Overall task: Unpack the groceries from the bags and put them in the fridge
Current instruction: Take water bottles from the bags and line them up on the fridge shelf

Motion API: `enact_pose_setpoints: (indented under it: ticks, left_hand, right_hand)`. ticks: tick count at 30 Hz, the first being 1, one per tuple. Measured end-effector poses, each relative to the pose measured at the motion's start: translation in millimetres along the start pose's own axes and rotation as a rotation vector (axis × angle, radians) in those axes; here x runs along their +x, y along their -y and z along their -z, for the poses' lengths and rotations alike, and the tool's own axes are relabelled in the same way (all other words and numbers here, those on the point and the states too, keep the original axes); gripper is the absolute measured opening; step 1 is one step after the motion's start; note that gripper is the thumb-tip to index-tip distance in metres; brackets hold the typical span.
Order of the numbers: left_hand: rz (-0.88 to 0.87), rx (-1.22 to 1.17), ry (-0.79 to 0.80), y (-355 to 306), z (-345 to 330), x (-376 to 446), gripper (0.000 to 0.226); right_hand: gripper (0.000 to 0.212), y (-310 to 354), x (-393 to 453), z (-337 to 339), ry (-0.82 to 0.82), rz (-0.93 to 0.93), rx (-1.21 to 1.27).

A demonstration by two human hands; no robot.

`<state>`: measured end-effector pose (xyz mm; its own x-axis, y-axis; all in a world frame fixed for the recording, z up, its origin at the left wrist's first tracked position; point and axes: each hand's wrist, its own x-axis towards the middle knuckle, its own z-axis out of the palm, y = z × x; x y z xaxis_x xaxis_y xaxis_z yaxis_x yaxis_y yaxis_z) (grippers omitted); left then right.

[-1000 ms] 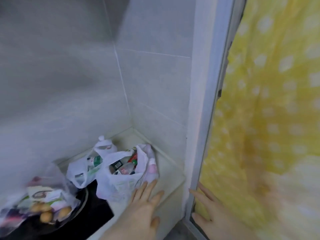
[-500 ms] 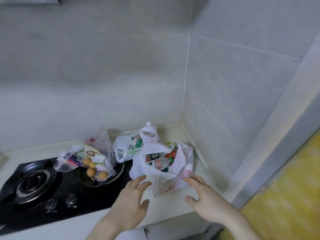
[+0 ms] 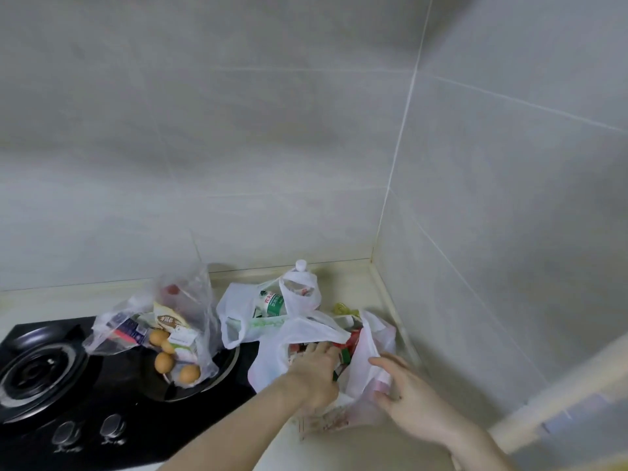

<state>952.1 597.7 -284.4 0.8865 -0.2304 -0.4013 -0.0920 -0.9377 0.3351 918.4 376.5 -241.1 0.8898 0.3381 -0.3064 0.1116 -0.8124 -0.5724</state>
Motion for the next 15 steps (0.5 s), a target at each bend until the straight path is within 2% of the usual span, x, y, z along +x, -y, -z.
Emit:
enact_pose_setpoints:
  ticks: [2, 4, 9, 13, 15]
  left_hand:
    - [0.044, 0.059, 0.060, 4, -5, 22, 0.079]
    - [0.082, 0.110, 0.096, 8, -9, 37, 0.078]
    - [0.123, 0.141, 0.154, 25, -21, 56, 0.041]
    - [0.107, -0.002, 0.055, 36, -19, 49, 0.030]
    - [0.126, -0.083, -0.062, 43, -9, 35, 0.029]
  right_hand:
    - [0.051, -6, 9, 0, -0.027, -0.015, 0.013]
    - [0.053, -13, 16, 0, -0.049, -0.027, 0.049]
    - [0.047, -24, 29, 5, -0.094, -0.045, 0.094]
    - [0.046, -15, 52, 15, -0.128, -0.021, 0.072]
    - [0.042, -11, 66, 17, -0.126, -0.022, 0.081]
